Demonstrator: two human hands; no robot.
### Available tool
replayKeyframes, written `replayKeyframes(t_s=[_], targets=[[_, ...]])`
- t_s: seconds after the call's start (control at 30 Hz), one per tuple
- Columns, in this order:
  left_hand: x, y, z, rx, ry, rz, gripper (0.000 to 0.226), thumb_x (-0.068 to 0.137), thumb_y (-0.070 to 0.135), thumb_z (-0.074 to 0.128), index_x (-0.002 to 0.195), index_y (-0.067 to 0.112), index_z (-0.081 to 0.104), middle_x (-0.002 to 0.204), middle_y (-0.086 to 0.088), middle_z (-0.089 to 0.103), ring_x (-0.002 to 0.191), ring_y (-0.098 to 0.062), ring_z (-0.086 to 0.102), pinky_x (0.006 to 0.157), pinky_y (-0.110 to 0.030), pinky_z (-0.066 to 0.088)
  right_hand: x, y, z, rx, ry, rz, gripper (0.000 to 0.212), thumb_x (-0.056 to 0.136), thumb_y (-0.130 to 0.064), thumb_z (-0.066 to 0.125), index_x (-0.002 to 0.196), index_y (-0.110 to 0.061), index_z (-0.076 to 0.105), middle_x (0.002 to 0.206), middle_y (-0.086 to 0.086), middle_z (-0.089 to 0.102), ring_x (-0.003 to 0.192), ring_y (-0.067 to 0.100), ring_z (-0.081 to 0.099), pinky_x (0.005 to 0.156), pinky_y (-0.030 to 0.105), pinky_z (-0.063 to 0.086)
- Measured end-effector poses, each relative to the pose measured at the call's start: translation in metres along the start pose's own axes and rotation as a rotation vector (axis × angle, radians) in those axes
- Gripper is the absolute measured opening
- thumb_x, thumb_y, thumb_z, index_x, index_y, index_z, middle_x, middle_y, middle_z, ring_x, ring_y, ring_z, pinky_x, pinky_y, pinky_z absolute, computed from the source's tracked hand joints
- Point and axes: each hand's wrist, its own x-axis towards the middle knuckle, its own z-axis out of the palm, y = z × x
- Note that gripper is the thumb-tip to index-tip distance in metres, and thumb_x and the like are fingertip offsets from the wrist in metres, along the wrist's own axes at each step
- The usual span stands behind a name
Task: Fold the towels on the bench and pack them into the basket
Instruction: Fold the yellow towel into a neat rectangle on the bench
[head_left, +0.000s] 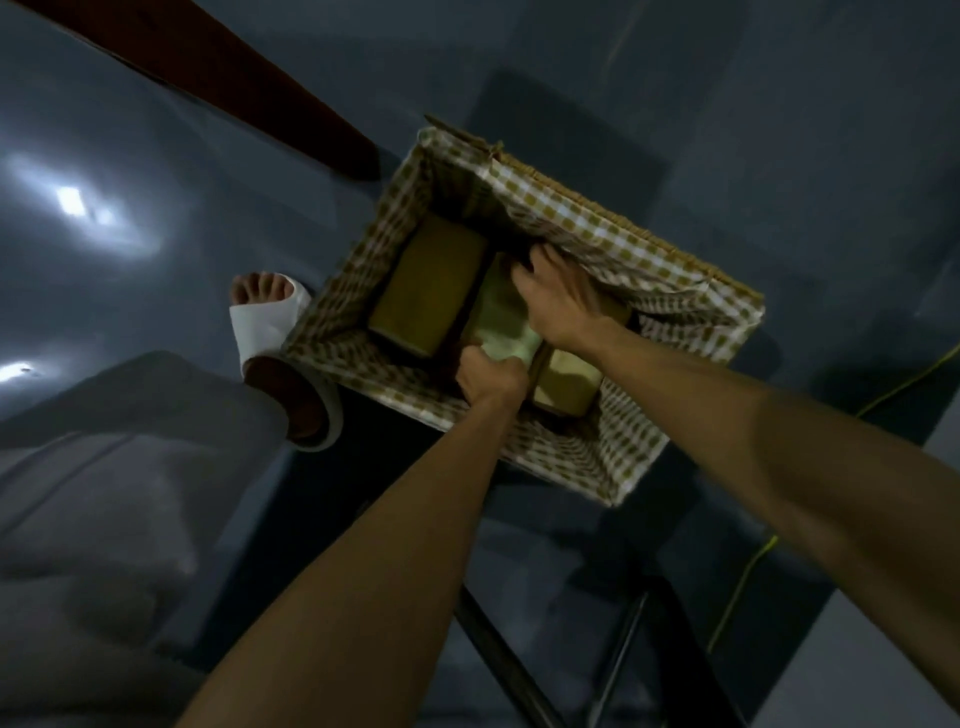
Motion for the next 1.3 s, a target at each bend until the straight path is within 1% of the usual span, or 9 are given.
replayKeyframes(t_s=[0.07,0.17,0.3,0.4,0.5,0.73,0.83,0.97,1.3], targets=[[0.005,-0.001,0.002,0.149,-0.095,0.014,0.040,0.098,0.006,0.060,0.136,-0.002,0.053,0.139,-0.019,0.057,0.127,-0.033,0.056,0.092,-0.027,0.044,0.008,0.001,0.006,-0.025,-0.045,0.013,0.042,0.095,-0.008,0.049,0.137,-0.001,0.049,0.145,0.024,0.039,0.134,0.041,0.038,0.104,0.044,0.035],[0.004,-0.010,0.001,0.639,-0.129,0.110,0.067,0.092,0.027,0.070,0.147,0.009,0.037,0.144,-0.021,0.047,0.129,-0.038,0.050,0.103,-0.040,0.043,0.013,-0.008,0.007,0.008,-0.082,0.070,0.033,0.093,-0.006,0.056,0.124,0.003,0.059,0.147,0.025,0.040,0.137,0.042,0.036,0.113,0.045,0.030],[-0.010,-0.019,0.007,1.246,-0.045,0.426,0.084,0.088,0.052,0.068,0.152,0.019,0.024,0.161,-0.016,0.018,0.144,-0.035,0.025,0.112,-0.047,0.030,0.007,-0.011,0.006,0.029,0.036,0.081,0.042,0.096,-0.010,0.046,0.135,0.003,0.055,0.153,0.023,0.035,0.141,0.040,0.031,0.116,0.046,0.024],[-0.006,-0.026,0.012,1.222,-0.212,0.435,0.096,0.088,0.051,0.071,0.157,0.016,0.015,0.165,-0.014,0.009,0.144,-0.034,0.026,0.111,-0.048,0.032,0.006,-0.002,0.007,0.078,-0.046,0.061,0.041,0.097,-0.008,0.048,0.137,0.005,0.049,0.150,0.024,0.038,0.136,0.041,0.037,0.110,0.044,0.032],[-0.001,-0.028,0.011,1.266,-0.350,0.353,0.118,0.089,0.056,0.069,0.161,0.012,-0.012,0.168,-0.017,-0.015,0.149,-0.038,0.021,0.117,-0.052,0.028,0.008,0.004,0.006,0.161,-0.133,0.041,0.036,0.095,-0.022,0.056,0.121,0.002,0.057,0.141,0.025,0.042,0.128,0.042,0.042,0.104,0.043,0.040],[0.015,-0.016,-0.004,1.166,-0.516,0.303,0.101,0.097,0.058,0.054,0.163,0.020,-0.012,0.168,-0.013,-0.023,0.153,-0.039,0.019,0.119,-0.051,0.028,0.004,0.012,0.006,0.103,-0.199,0.017,0.037,0.100,-0.033,0.055,0.119,-0.001,0.057,0.143,0.025,0.037,0.133,0.041,0.036,0.106,0.044,0.037],[0.010,-0.011,-0.013,1.151,-0.399,0.391,0.085,0.099,0.054,0.051,0.162,0.020,0.007,0.170,-0.015,0.000,0.146,-0.037,0.032,0.112,-0.047,0.035,-0.002,0.004,-0.006,0.099,-0.185,0.031,0.042,0.100,-0.034,0.055,0.130,-0.004,0.054,0.144,0.023,0.036,0.135,0.040,0.034,0.104,0.049,0.039],[-0.004,-0.007,-0.025,1.043,-0.150,0.574,0.059,0.098,0.042,0.056,0.145,0.016,0.035,0.148,-0.013,0.041,0.132,-0.033,0.045,0.100,-0.045,0.041,-0.020,0.000,-0.017,0.113,-0.052,0.026,0.058,0.097,-0.037,0.059,0.147,-0.013,0.042,0.146,0.017,0.035,0.133,0.038,0.039,0.099,0.049,0.044],[-0.024,0.032,-0.126,0.918,0.066,0.825,0.049,0.098,0.045,0.054,0.136,0.017,0.042,0.141,-0.012,0.043,0.127,-0.036,0.045,0.098,-0.049,0.043,-0.047,-0.043,-0.094,0.258,0.181,-0.058,0.055,0.095,-0.036,0.065,0.142,-0.015,0.049,0.142,0.009,0.046,0.131,0.030,0.044,0.103,0.046,0.046]])
